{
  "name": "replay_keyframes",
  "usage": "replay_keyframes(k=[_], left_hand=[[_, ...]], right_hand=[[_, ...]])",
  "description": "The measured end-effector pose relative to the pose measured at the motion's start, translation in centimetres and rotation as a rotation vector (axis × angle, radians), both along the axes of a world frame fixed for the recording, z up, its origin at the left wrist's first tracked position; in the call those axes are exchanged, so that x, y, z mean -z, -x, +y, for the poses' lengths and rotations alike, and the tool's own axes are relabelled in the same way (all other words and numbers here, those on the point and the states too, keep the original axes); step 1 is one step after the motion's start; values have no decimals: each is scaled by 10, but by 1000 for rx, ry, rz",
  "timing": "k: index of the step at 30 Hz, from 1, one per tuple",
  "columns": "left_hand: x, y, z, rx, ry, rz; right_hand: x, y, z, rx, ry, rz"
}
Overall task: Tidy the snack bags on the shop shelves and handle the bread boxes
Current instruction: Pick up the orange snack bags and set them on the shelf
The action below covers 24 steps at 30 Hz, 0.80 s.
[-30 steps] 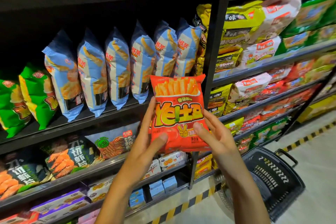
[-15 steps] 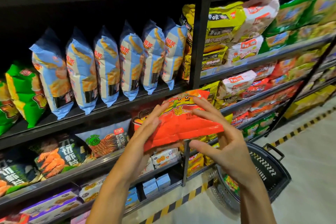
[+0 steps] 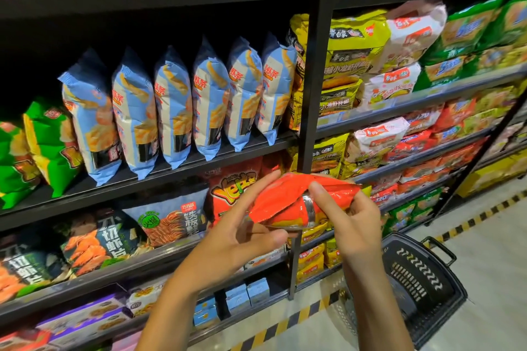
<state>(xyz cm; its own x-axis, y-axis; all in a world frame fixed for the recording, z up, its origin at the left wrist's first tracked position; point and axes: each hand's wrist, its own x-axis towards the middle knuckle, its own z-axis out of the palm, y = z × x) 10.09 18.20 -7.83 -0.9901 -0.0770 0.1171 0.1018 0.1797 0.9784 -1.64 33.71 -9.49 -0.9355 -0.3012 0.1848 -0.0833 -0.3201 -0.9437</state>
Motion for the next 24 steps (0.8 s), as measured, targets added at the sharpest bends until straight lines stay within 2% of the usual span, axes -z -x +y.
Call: replay_keyframes(k=[5,9,14,19,24], left_hand=[[5,4,-1,-126,-15,42],[10,9,-3,-238,-19,33],[15,12,-6,-409,-140,-9],[20,14,-9,-406,-224,-5],[24,16,-9,-349,-195,6]], right_hand=[[7,3,-7,-4,-10,-41],[10,1,-10,-29,-37,-1],[7,0,-6,-134,-53,58],[10,3,-7,-45,-90,66],[8,3,-8,-7,-100,29]])
